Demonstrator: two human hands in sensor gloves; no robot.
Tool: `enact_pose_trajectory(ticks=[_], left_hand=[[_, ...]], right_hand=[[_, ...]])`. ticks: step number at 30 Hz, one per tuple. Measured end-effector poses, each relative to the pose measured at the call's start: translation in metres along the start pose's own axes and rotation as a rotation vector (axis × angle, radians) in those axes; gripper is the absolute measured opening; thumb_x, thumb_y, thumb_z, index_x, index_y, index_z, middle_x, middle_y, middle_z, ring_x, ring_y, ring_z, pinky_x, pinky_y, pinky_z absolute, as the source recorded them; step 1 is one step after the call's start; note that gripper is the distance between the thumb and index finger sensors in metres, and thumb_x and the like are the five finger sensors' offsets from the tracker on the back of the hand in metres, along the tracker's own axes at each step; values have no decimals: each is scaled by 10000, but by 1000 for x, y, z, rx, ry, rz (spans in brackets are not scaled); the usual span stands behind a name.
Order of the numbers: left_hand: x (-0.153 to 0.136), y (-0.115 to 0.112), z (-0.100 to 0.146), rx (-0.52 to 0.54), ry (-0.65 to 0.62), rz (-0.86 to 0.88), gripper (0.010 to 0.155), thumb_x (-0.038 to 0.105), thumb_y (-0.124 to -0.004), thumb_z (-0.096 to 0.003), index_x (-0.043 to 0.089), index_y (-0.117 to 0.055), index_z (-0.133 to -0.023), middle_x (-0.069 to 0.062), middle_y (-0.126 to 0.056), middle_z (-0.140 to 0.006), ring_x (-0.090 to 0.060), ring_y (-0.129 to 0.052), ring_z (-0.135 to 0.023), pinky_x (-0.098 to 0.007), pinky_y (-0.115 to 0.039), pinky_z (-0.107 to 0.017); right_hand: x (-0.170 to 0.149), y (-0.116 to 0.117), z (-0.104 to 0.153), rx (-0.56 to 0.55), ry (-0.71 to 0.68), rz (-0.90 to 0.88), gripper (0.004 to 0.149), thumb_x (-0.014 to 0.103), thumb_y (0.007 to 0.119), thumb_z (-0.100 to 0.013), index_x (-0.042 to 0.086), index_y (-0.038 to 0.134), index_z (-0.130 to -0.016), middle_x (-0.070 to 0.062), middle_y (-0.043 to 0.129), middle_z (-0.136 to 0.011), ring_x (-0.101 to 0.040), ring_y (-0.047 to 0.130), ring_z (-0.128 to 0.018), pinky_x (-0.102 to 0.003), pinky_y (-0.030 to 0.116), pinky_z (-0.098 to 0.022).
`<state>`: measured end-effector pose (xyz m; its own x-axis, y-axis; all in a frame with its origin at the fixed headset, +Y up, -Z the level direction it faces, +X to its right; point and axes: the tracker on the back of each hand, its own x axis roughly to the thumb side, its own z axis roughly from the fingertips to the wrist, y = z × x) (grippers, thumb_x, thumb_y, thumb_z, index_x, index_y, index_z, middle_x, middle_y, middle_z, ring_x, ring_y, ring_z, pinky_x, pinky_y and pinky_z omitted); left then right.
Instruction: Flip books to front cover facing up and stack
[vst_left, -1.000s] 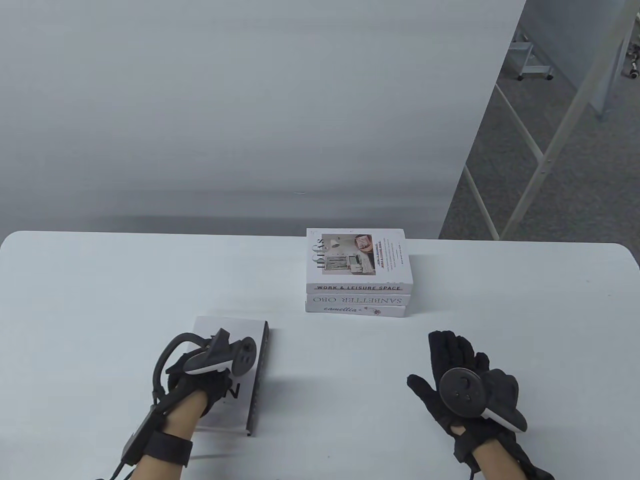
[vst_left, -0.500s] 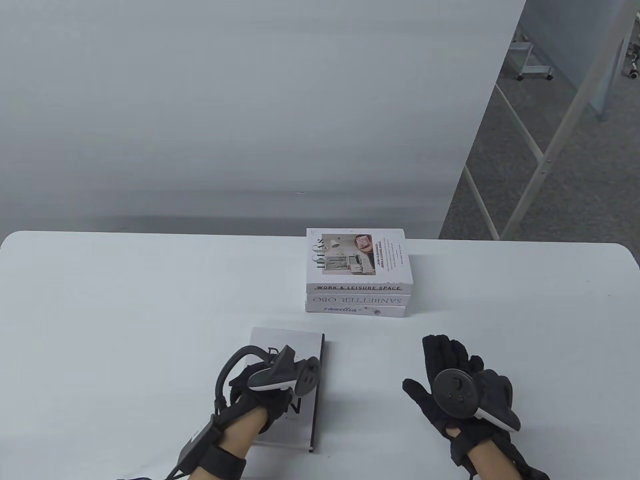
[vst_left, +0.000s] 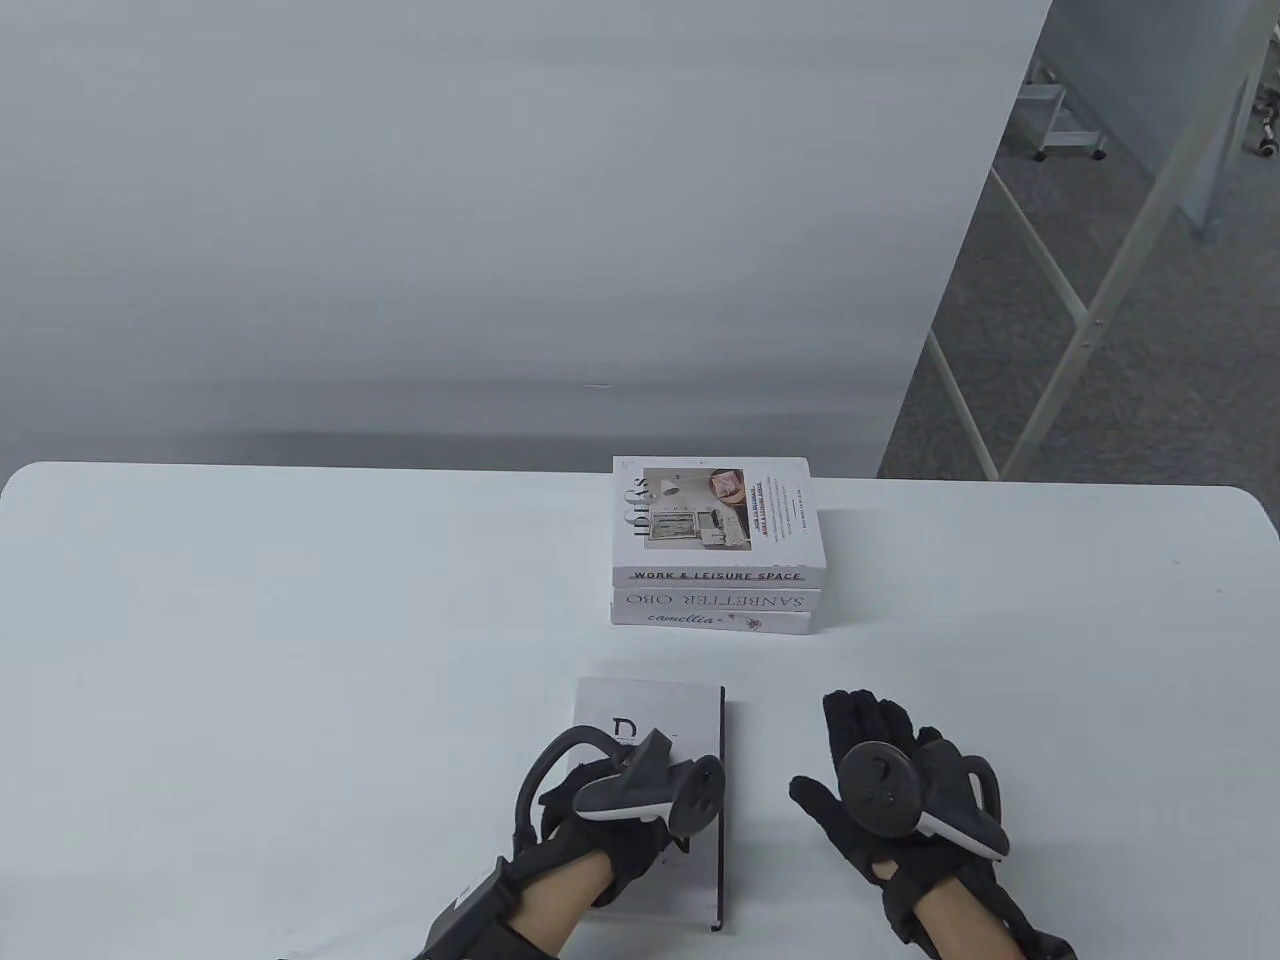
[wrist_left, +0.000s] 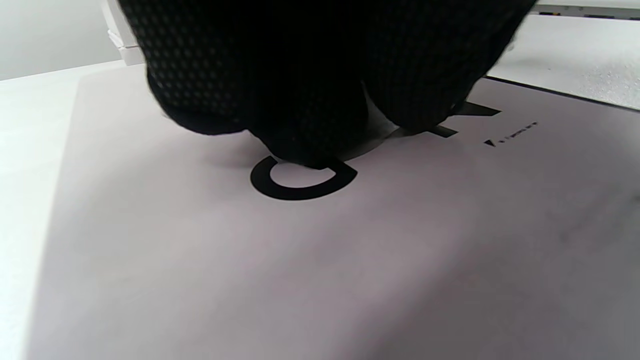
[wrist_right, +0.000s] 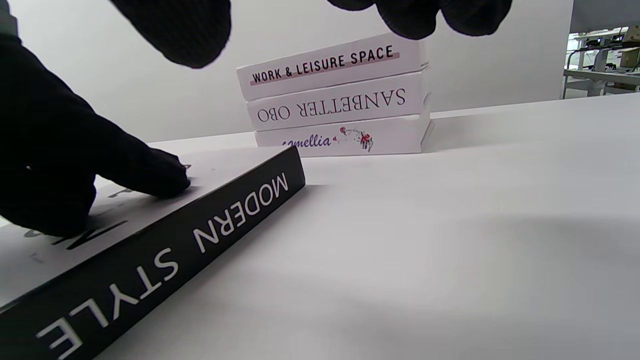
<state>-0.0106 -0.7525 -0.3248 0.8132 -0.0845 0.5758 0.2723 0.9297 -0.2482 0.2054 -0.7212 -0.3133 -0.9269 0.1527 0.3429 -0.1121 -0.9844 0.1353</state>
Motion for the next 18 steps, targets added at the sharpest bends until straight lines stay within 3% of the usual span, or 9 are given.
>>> enact_pose_trajectory(ticks=[10,14,18], left_hand=[[28,4,-6,33,-32,47,654,412,-849,-406,212,-655,-997,-175,-668,-968,-104,-1032,-467,-265,-931,-357],[28,5,-1,52,-19,66,674,436,-844,-406,186,-652,-1002,-186,-677,-970,-119,-1037,-483,-280,-930,-372],[4,10,20,191,53,89,664,469,-840,-409,206,-667,-993,-112,-765,-965,-273,-1024,-676,-345,-929,-430]], right_hand=[[-2,24,-6,80,-1,-9,844,540,628,-575,-32,287,-1094,-425,382,-1077,-685,464,-929,-821,445,-554],[-3,34,-9,89,-30,-62,829,533,634,-572,-40,323,-1085,-427,435,-1054,-664,552,-898,-717,535,-593],[-2,41,-12,108,-51,-75,795,539,636,-571,-15,379,-1081,-395,524,-1033,-586,695,-866,-602,684,-588]])
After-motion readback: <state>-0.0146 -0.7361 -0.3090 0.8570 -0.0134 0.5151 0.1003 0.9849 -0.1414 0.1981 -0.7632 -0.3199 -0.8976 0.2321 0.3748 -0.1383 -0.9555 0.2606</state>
